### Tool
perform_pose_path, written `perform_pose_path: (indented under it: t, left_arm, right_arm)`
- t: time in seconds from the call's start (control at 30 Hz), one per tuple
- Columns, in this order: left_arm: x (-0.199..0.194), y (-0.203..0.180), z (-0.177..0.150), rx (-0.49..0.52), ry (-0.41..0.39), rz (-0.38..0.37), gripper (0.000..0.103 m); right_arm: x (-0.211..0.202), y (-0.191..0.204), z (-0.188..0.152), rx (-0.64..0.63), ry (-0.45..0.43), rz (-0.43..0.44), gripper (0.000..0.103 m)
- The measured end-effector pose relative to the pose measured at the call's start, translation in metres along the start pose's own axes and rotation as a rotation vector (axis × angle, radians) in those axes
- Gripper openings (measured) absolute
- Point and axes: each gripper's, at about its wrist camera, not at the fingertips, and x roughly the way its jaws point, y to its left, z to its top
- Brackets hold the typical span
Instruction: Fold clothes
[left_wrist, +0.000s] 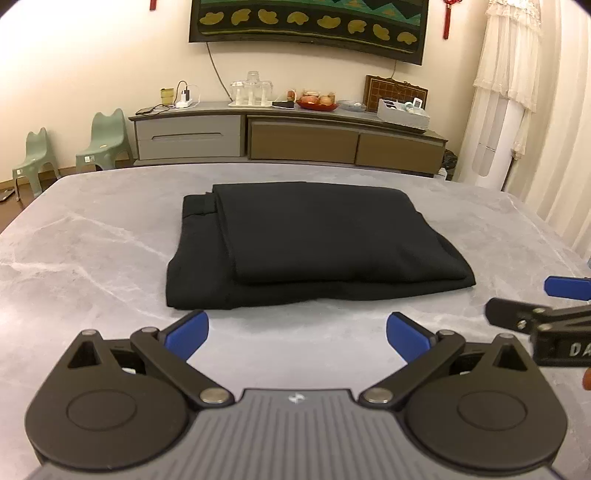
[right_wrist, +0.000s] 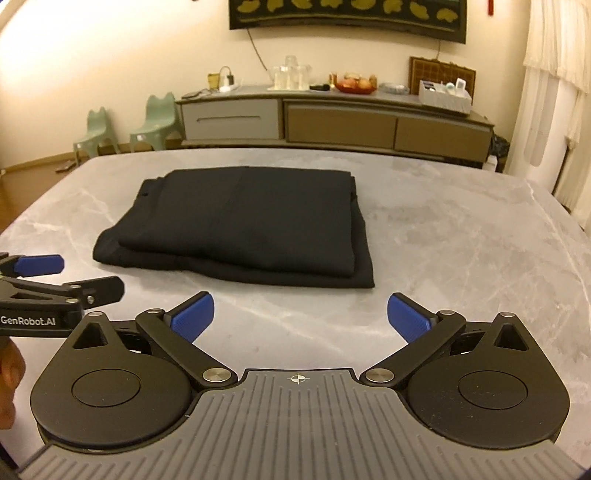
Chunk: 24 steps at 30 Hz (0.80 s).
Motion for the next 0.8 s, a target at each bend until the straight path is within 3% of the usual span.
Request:
perform_pose_path:
  t: [0.33,0.57,0.8]
  left_arm:
    - [0.002,-0.004,-0.001,0.002,0.001,-0.016,0.103]
    - [-0.005,0.001,-0.002,-0.039,-0.046,-0.031,0.103]
    - [-0.003,-0.003,-0.003,-0.022,-0.033,-0.003,0.103]
  right_arm:
    - [0.005,0.01,-0.002,-0.03,0.014,-0.015,0.102]
    - [0.004,0.013,-0.005,-0.05,0.017,-0.021,0.102]
    - [0.002,0.011,-0.006,-0.052,0.019,-0.02,0.102]
